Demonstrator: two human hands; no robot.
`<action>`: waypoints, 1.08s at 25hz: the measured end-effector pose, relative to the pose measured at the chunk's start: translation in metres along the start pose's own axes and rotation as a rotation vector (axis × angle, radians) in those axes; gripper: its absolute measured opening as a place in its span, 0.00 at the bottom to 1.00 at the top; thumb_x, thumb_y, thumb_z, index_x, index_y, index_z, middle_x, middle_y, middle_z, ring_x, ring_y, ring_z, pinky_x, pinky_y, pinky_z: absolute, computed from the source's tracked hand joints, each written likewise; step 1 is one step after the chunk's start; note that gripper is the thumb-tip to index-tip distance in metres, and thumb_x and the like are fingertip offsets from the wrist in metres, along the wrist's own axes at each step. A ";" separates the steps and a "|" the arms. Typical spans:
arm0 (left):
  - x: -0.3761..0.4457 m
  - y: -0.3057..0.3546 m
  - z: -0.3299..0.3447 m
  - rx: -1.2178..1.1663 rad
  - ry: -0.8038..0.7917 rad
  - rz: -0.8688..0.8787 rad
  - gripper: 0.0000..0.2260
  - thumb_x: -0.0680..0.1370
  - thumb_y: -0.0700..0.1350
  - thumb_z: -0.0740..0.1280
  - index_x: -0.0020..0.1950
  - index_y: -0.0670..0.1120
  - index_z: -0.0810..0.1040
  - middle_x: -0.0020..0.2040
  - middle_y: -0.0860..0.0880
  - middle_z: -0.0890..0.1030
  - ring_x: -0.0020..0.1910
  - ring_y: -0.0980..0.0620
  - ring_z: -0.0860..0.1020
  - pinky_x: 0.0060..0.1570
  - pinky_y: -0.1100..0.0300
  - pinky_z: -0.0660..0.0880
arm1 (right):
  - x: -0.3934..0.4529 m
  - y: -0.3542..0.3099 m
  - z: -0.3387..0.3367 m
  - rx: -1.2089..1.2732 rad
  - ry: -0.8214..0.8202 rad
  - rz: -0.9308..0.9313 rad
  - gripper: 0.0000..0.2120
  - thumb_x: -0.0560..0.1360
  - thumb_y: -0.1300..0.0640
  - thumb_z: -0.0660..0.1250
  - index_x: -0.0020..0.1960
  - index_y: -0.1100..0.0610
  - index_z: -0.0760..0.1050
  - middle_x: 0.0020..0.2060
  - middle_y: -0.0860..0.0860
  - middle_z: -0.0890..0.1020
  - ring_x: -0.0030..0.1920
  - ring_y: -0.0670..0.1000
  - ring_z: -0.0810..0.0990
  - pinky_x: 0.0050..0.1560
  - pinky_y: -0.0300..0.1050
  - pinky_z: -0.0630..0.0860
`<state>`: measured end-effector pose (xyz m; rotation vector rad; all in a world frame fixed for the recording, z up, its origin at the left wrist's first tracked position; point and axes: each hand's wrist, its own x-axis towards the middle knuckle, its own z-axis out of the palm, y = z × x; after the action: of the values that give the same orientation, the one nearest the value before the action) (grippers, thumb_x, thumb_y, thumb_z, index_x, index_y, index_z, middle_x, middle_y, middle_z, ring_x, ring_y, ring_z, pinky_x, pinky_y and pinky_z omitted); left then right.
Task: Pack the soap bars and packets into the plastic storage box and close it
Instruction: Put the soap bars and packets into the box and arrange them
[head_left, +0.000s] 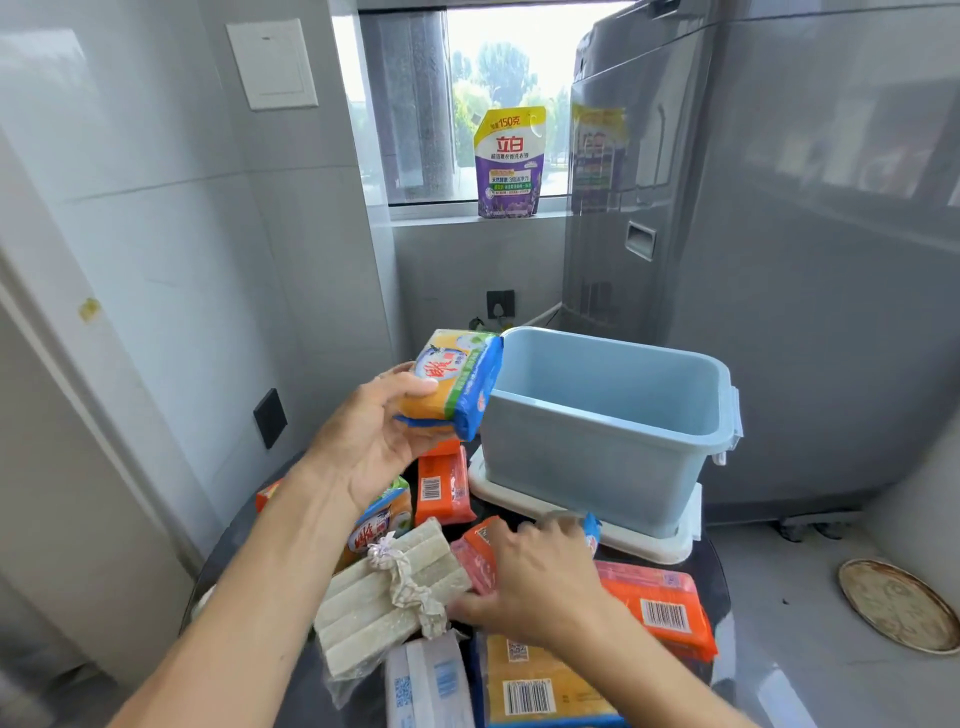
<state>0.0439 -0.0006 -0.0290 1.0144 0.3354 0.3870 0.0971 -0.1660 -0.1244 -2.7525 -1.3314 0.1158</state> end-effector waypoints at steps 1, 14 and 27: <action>-0.001 -0.004 0.003 -0.009 -0.028 -0.021 0.23 0.67 0.35 0.67 0.62 0.37 0.75 0.51 0.38 0.83 0.42 0.43 0.84 0.39 0.48 0.84 | 0.002 -0.004 0.006 -0.033 -0.025 0.034 0.30 0.68 0.35 0.63 0.61 0.56 0.70 0.55 0.58 0.79 0.60 0.61 0.74 0.61 0.58 0.67; 0.083 0.020 0.061 0.336 0.133 0.095 0.12 0.71 0.41 0.75 0.53 0.41 0.81 0.48 0.40 0.86 0.40 0.44 0.86 0.33 0.49 0.82 | -0.017 0.119 -0.150 1.526 0.144 0.232 0.21 0.67 0.42 0.70 0.57 0.50 0.82 0.42 0.60 0.85 0.34 0.56 0.81 0.33 0.48 0.73; 0.185 -0.061 0.070 2.079 -0.074 -0.037 0.09 0.75 0.44 0.66 0.37 0.46 0.70 0.40 0.46 0.76 0.40 0.44 0.74 0.31 0.57 0.67 | 0.132 0.145 -0.098 0.938 -0.273 0.601 0.18 0.81 0.48 0.56 0.48 0.61 0.76 0.35 0.60 0.81 0.30 0.56 0.78 0.35 0.46 0.76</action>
<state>0.2476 0.0037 -0.0650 3.0172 0.6816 -0.2236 0.3021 -0.1563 -0.0463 -2.1987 -0.2517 0.9057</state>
